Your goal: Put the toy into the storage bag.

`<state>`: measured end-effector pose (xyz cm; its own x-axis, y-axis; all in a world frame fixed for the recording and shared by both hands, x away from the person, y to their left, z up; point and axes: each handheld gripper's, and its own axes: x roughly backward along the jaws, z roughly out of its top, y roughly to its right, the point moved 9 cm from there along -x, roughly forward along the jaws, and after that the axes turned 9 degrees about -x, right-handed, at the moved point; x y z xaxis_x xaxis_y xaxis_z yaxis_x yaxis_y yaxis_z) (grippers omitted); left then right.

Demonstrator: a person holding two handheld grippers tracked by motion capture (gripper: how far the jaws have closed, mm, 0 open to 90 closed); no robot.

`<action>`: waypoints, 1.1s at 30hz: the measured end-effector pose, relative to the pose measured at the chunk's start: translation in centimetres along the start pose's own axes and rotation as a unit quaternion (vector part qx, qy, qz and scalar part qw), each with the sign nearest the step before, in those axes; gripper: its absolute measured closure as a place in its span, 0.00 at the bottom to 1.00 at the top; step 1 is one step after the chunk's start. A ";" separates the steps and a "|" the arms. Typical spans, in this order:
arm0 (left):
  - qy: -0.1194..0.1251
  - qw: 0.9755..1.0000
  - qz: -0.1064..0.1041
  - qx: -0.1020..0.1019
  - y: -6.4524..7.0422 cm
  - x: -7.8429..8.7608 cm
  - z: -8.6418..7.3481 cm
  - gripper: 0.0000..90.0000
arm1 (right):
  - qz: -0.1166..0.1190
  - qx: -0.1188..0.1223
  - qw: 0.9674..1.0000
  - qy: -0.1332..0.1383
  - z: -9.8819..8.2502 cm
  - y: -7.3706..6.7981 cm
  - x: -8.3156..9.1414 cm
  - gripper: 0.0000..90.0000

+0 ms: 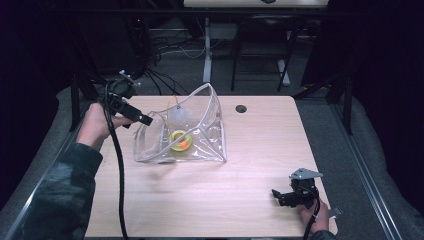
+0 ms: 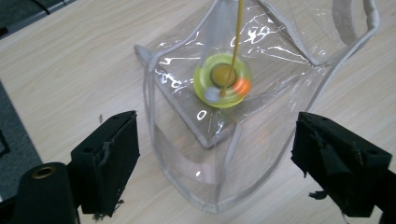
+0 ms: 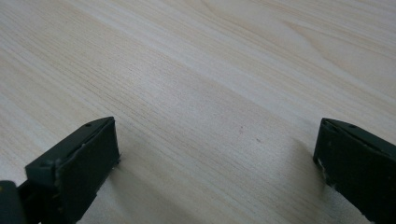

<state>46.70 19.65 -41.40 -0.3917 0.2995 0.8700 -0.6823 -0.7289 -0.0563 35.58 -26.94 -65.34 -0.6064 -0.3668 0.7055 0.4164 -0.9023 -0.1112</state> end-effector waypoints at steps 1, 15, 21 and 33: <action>0.000 1.000 0.000 0.000 0.0 0.0 0.0 0.14 | 0.000 0.000 1.000 0.000 0.0 0.0 0.0 0.00; 0.004 1.000 0.019 0.024 0.1 -1.0 -6.0 0.00 | 0.001 -0.001 1.000 -0.001 0.0 0.0 0.0 0.00; 0.003 0.999 0.013 0.037 -0.1 -2.4 -8.6 0.00 | 0.004 -0.002 1.000 0.001 0.0 -0.1 0.0 0.00; -0.006 0.999 0.008 0.052 -0.2 -5.2 -12.4 0.00 | 0.001 -0.001 1.000 0.000 0.0 0.0 0.0 0.00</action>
<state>41.18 25.85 -51.96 -0.3939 0.2802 0.8754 -0.6085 -0.7933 -0.0199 35.56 -26.92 -65.32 -0.6057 -0.3678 0.7056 0.4163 -0.9022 -0.1130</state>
